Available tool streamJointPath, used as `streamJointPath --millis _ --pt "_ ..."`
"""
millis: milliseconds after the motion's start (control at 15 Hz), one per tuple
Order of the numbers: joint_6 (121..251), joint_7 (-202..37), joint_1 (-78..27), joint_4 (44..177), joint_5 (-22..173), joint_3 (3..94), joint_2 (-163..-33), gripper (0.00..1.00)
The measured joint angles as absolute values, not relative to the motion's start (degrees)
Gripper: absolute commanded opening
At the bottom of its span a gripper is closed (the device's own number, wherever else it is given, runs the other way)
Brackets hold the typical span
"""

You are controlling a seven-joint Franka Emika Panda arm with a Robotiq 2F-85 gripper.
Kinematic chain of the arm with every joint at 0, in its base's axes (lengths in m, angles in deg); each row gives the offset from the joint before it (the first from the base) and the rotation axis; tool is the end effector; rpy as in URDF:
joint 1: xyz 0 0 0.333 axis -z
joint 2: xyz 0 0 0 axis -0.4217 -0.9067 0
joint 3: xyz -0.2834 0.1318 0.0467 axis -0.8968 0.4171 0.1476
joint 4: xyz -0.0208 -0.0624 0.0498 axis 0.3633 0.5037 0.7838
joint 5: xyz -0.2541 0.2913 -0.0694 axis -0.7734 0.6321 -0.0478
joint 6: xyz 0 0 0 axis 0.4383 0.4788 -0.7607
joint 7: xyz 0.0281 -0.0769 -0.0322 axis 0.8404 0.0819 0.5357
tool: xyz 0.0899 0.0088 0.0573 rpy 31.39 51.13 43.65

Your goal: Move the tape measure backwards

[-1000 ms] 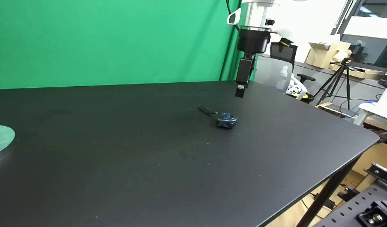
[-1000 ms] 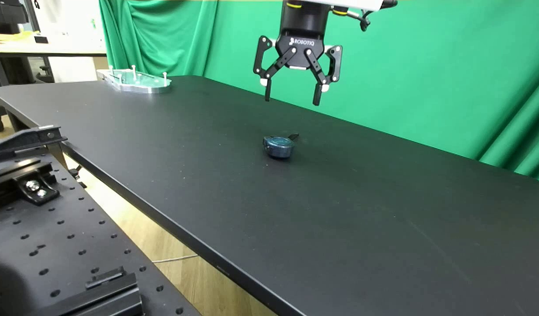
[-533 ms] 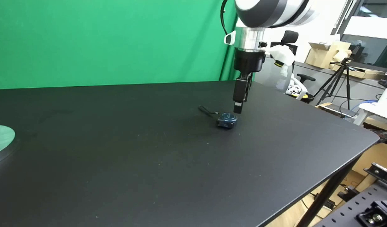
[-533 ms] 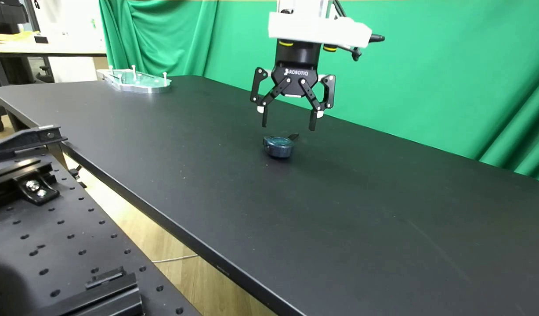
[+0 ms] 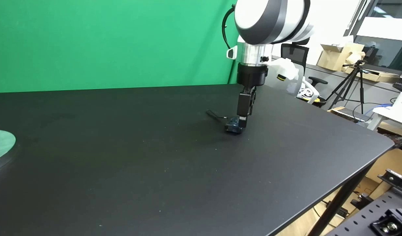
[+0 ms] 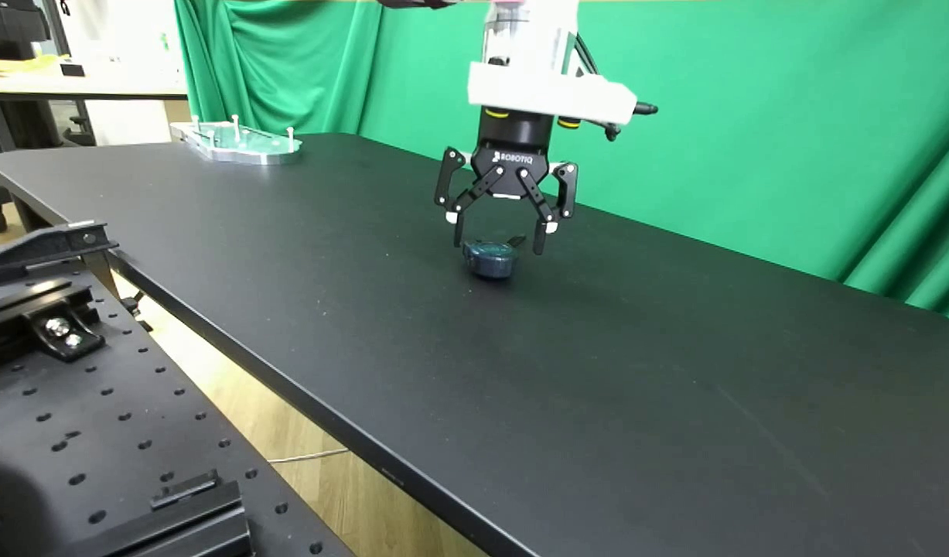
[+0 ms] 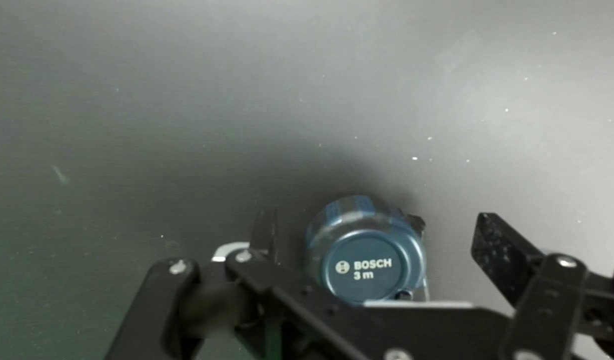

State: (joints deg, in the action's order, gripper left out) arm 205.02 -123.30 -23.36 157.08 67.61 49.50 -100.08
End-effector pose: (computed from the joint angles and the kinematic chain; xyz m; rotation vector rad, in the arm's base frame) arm 0.4811 -0.0331 0.1703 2.8675 1.1003 -0.1499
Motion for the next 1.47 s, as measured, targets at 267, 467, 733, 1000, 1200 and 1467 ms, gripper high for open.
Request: streamJointPath --millis 267,467,733,1000,1200,1467 --pt "204.7 -123.3 -23.2 154.9 67.5 50.1 -102.3 1.00" --pt "204.0 -123.3 -23.0 153.4 67.5 50.5 -103.7 0.73" --pt "201.1 -123.4 -22.7 151.3 67.5 51.2 -105.3 0.54" --pt "198.8 -123.5 -22.3 149.8 67.5 52.1 -106.1 0.42" --pt "198.0 -123.7 -22.2 149.4 67.5 52.9 -106.2 0.42" --pt "197.9 -123.8 -22.3 148.8 67.3 54.4 -105.5 0.42"
